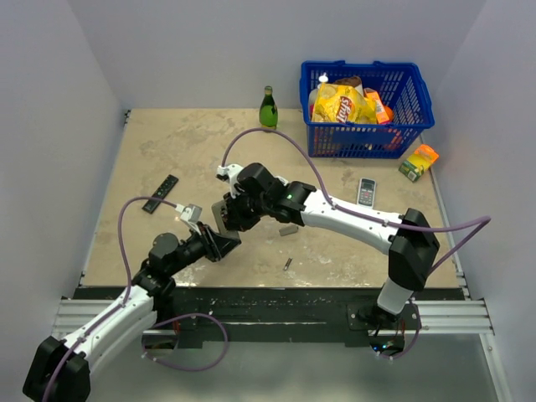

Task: Load the batteries into the remote control
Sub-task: Load the battery into the remote control.

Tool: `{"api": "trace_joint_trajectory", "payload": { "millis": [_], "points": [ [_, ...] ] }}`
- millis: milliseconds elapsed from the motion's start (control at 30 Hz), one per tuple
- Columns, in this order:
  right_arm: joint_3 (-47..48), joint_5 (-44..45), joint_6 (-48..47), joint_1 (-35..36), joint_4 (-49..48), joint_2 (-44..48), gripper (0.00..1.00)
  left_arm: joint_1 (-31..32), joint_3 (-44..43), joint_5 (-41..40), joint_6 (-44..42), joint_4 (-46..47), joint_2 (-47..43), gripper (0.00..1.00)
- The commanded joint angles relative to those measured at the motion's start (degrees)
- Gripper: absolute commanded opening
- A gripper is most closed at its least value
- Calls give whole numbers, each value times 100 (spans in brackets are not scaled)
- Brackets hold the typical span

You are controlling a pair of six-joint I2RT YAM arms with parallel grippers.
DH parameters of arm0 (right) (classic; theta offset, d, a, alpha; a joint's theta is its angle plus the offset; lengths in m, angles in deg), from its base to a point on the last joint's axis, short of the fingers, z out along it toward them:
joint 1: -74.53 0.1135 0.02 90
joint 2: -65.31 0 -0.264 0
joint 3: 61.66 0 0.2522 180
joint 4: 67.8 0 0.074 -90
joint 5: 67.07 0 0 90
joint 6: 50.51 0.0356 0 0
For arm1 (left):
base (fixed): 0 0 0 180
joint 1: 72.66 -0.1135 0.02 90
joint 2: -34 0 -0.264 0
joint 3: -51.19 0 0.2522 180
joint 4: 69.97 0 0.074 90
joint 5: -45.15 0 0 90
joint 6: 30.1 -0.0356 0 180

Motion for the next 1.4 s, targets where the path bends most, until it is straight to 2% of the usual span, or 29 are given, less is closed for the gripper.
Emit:
{"api": "trace_joint_trajectory", "payload": {
  "millis": [0,133,367,733,967,1200,1367],
  "points": [
    [358,13,182,76,-228,0,0,285,15,48,-161,327,-34,0],
    [350,31,235,76,-377,-70,0,505,15,57,5,494,62,0],
    [122,-40,472,76,-807,61,0,734,217,198,682,1424,291,0],
    [-590,549,490,76,-1704,386,0,1279,208,320,1165,2287,582,0],
    [-889,593,508,76,-1871,360,16,1279,199,321,1447,2445,283,0],
    [-872,786,420,76,-1530,589,18,1279,138,-285,1518,1628,133,0],
    [-731,936,306,76,-1142,519,26,1279,94,-348,1570,1707,229,0]
  ]
}}
